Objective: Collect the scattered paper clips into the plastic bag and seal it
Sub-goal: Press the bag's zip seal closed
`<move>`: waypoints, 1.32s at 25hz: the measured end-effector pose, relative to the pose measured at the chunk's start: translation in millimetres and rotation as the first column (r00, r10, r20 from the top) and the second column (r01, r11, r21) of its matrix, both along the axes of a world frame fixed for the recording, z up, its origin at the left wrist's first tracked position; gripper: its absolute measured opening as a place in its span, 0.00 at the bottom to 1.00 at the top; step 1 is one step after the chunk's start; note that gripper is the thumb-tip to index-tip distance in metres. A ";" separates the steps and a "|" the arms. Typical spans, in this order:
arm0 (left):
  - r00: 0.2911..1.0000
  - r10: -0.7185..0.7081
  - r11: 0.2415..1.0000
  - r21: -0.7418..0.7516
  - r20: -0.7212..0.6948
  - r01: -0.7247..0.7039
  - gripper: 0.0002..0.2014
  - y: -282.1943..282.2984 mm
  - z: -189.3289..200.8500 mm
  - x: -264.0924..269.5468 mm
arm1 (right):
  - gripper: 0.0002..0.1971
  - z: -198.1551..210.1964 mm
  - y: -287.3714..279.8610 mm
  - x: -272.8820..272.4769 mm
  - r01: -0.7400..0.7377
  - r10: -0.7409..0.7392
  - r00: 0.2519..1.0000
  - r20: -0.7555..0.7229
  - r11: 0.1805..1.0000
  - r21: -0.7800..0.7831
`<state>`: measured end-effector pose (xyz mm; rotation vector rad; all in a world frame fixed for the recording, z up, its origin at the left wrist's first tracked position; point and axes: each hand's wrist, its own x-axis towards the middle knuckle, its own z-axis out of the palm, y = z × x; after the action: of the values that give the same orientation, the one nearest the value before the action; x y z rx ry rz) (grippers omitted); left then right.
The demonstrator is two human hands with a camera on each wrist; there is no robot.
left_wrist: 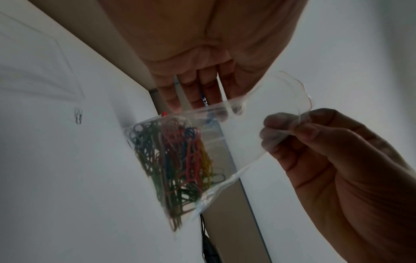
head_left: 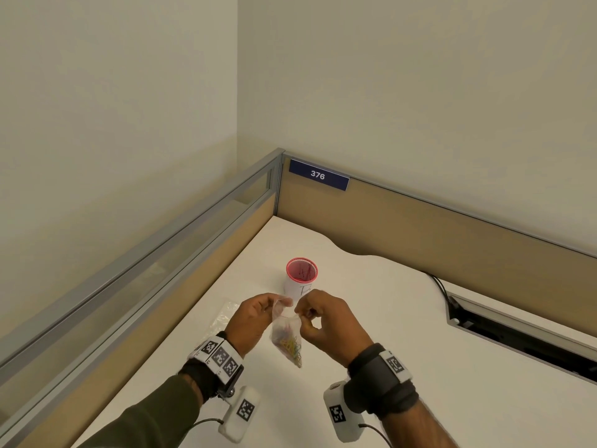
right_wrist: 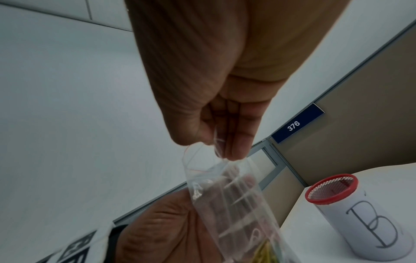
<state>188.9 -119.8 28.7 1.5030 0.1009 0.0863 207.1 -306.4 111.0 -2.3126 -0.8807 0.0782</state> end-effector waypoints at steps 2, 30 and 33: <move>0.999 0.044 0.999 -0.004 0.011 -0.044 0.08 1.0 1.5 -1.1 | 0.06 -2.2 -2.0 0.8 0.002 -0.002 1.000 0.004 1.000 0.010; 0.977 0.178 0.974 -0.158 0.114 -0.159 0.05 8.0 11.5 2.0 | 0.04 -36.6 7.0 6.8 0.420 -0.129 0.855 -0.503 0.742 0.523; 0.980 0.156 0.982 -0.129 0.126 -0.139 0.03 6.6 15.2 0.0 | 0.05 -35.8 2.9 7.1 0.427 -0.132 0.845 -0.518 0.750 0.506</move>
<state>188.9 -113.2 43.9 1.3644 0.1063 0.2973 214.1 -303.5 75.2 -1.6770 -0.2319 0.1675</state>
